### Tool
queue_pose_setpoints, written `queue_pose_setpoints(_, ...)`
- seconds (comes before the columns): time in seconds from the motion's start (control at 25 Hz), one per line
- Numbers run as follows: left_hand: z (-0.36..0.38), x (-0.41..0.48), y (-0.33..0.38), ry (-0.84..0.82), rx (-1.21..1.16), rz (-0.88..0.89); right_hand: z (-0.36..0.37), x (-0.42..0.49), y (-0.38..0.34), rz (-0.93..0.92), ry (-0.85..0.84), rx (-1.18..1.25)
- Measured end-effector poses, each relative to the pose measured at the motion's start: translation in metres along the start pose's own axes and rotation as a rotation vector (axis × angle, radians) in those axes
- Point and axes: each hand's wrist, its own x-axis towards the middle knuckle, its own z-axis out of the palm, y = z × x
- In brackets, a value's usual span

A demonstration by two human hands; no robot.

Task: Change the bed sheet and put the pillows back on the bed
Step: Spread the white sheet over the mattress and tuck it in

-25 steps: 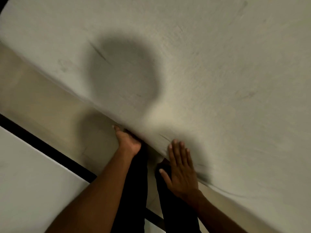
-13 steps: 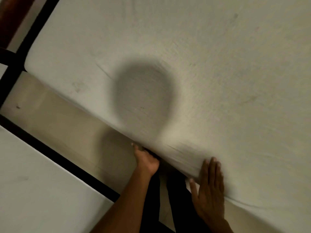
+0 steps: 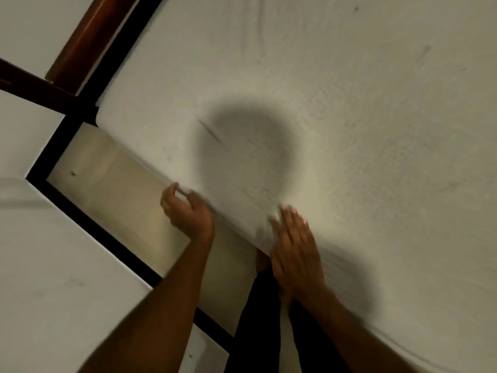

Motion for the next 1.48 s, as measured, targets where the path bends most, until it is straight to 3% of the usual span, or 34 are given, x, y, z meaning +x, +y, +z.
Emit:
queue_pose_setpoints(0.04, 0.003, 0.021, 0.018, -0.038, 0.043, 0.215, -0.003, 0.041, -0.002, 0.004, 0.024, -0.022)
queue_pose_setpoints(0.12, 0.019, 0.054, 0.052, -0.267, 0.150, 0.439, -0.005, 0.112, -0.005, 0.031, 0.058, -0.083)
queue_pose_setpoints(0.24, 0.055, 0.085, 0.057, -0.528, 0.382, 0.602, 0.013, 0.181, -0.011, 0.020, 0.069, -0.187)
queue_pose_setpoints(0.36, 0.066, 0.098, 0.031, -0.523, 0.517, 0.711, 0.035, 0.199, -0.022, 0.022, 0.045, -0.280)
queue_pose_setpoints(0.44, 0.059, 0.097, 0.015, -0.412, 0.536, 0.647, 0.045, 0.192, -0.033, -0.025, 0.005, -0.286)
queue_pose_setpoints(0.6, 0.034, 0.090, -0.003, -0.303, 0.483, 0.355, 0.061, 0.139, -0.066, -0.318, -0.132, -0.276)
queue_pose_setpoints(0.76, 0.019, 0.090, -0.021, -0.341, 0.263, 0.292, 0.068, 0.114, -0.081, -0.270, -0.137, -0.180)
queue_pose_setpoints(0.8, 0.015, 0.092, -0.026, -0.362, 0.176, 0.200, 0.066, 0.110, -0.081, -0.260, -0.117, -0.142)
queue_pose_setpoints(0.88, 0.014, 0.086, -0.011, -0.417, -0.100, -0.099, 0.049, 0.093, -0.069, -0.192, -0.042, -0.069)
queue_pose_setpoints(1.0, 0.007, 0.024, 0.035, -0.506, -0.573, -0.726, 0.014, 0.040, -0.014, 0.078, 0.056, -0.049)
queue_pose_setpoints(1.12, -0.004, -0.042, 0.052, -0.598, -0.761, -0.898, -0.004, -0.015, 0.053, 0.307, 0.137, -0.079)
queue_pose_setpoints(1.24, -0.017, -0.130, 0.052, -0.725, -0.595, -1.141, -0.014, -0.081, 0.117, 0.471, 0.158, -0.125)
queue_pose_setpoints(1.32, -0.033, -0.199, 0.055, -1.006, -0.267, -1.269, -0.016, -0.122, 0.145, 0.600, 0.152, -0.141)
queue_pose_setpoints(1.4, -0.056, -0.266, 0.067, -1.381, 0.069, -1.075, -0.009, -0.154, 0.157, 0.654, 0.136, -0.134)
queue_pose_setpoints(1.48, -0.069, -0.316, 0.077, -1.519, 0.208, -0.512, 0.006, -0.177, 0.149, 0.626, 0.142, -0.096)
